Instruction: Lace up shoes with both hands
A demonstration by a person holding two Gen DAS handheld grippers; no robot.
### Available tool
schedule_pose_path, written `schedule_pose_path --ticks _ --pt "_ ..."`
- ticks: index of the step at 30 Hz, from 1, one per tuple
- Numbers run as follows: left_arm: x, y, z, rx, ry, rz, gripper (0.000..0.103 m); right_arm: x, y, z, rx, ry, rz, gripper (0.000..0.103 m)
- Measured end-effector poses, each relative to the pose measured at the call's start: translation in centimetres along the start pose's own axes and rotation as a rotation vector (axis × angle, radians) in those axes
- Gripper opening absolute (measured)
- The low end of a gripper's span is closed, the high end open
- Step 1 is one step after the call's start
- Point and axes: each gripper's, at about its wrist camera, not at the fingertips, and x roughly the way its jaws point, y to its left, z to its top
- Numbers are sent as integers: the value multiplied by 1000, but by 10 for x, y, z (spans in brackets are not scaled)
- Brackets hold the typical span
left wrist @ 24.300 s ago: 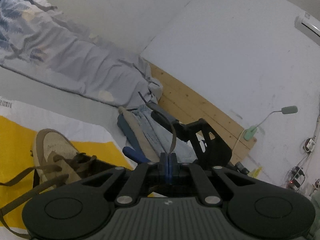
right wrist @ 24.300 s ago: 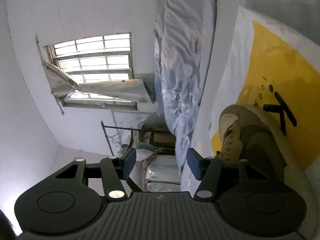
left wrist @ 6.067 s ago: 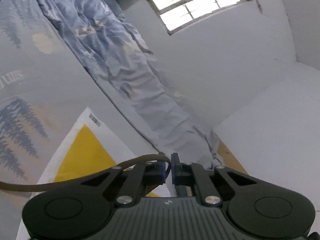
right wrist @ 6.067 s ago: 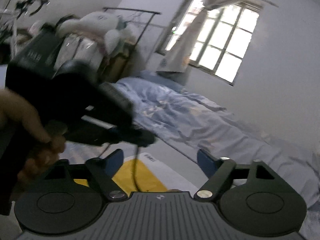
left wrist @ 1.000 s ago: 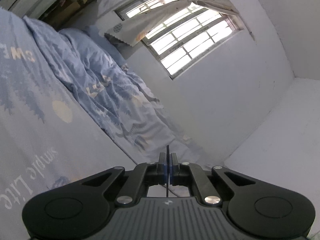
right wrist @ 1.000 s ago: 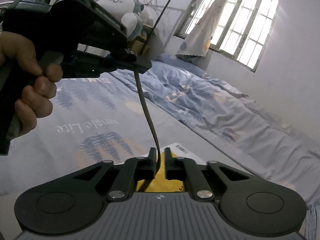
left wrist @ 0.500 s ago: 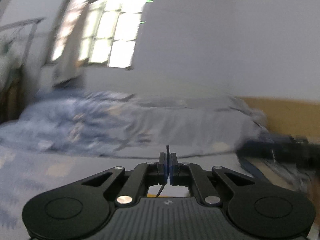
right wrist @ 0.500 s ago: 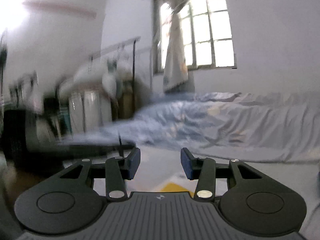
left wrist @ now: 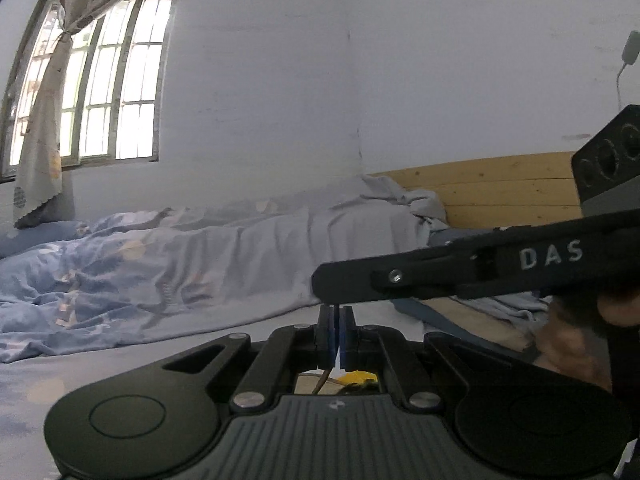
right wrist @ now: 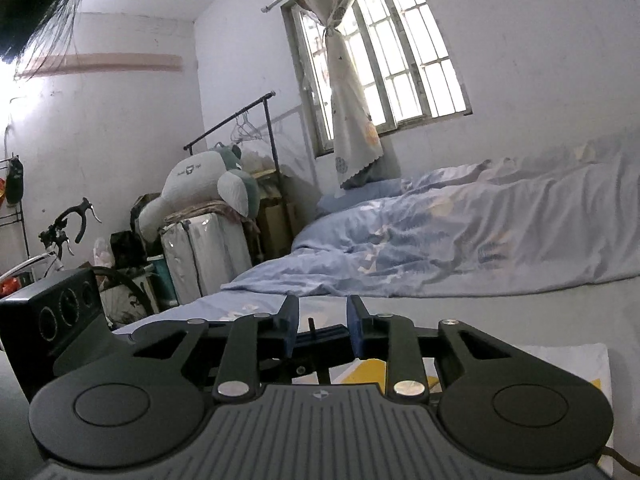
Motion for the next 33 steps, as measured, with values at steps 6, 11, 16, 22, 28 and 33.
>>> schedule_pose_path --ticks 6,11,16,22,28,33 --pt "-1 2 1 -10 2 -18 0 0 -1 -3 13 18 -11 3" --pt "-2 3 3 -21 9 -21 1 0 -7 -2 57 10 -15 2" --pt "-3 5 5 -28 10 -22 5 1 -10 -2 69 9 -30 2" --pt "-2 6 5 -34 9 -28 5 2 -10 -4 78 10 -35 2" --pt "-1 6 5 -35 14 -30 5 1 -9 -5 84 -2 -33 2" --pt "-1 6 5 -40 18 -25 5 1 -8 -5 85 -4 -31 2"
